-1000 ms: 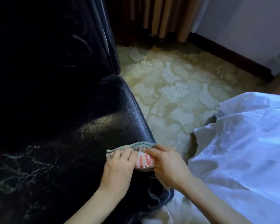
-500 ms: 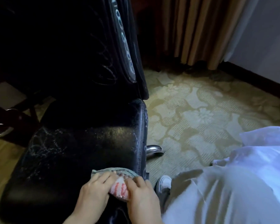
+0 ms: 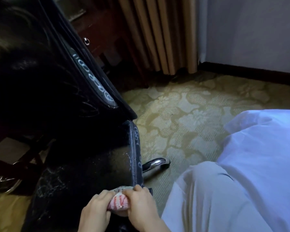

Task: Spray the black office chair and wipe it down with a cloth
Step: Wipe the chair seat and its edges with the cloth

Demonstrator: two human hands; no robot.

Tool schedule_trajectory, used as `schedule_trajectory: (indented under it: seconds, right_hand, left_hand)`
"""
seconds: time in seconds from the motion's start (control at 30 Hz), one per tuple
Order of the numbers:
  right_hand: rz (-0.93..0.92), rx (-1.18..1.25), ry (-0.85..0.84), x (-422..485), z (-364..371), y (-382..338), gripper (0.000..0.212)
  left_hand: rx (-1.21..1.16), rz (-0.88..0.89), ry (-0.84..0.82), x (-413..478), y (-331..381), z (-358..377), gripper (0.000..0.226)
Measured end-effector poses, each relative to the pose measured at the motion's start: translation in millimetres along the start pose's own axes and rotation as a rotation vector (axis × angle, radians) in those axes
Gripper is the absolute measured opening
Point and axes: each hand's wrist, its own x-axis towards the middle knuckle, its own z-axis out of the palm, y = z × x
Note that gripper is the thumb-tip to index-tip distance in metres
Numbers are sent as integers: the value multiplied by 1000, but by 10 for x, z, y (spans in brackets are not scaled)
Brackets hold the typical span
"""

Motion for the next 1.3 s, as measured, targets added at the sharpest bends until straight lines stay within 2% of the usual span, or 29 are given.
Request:
schedule_trajectory:
  seconds: [0.13, 0.27, 0.4, 0.5, 0.6, 0.73, 0.93, 1.2, 1.3]
  right_hand:
    - [-39, 122, 291, 292, -300, 110, 54]
    - [-55, 255, 486, 967, -711, 362, 60]
    - [-15, 373, 502, 1652, -1059, 658, 59]
    - [40, 496, 504, 2012, -1155, 825, 59]
    - [46, 597, 404, 2177, -962, 895, 60]
    - [37, 766, 411, 2172, -708, 906, 60]
    - [25, 663, 411, 1836, -736, 783, 58]
    - [103, 657, 403, 576, -75, 600, 63]
    - [109, 679, 419, 389, 77, 595, 64]
  left_hand:
    - [25, 159, 113, 502, 171, -322, 78]
    - [176, 322, 224, 1410, 433, -627, 63]
    - [274, 401, 231, 2273, 622, -641, 50]
    - [283, 380, 203, 2695, 679, -557, 46]
    - [310, 357, 165, 2854, 607, -459, 38]
    - [337, 405, 186, 2768, 542, -387, 36]
    - [306, 392, 179, 2341, 528, -413, 47]
    - [215, 436, 100, 1013, 386, -167, 55]
    - [203, 442, 81, 759, 348, -78, 60]
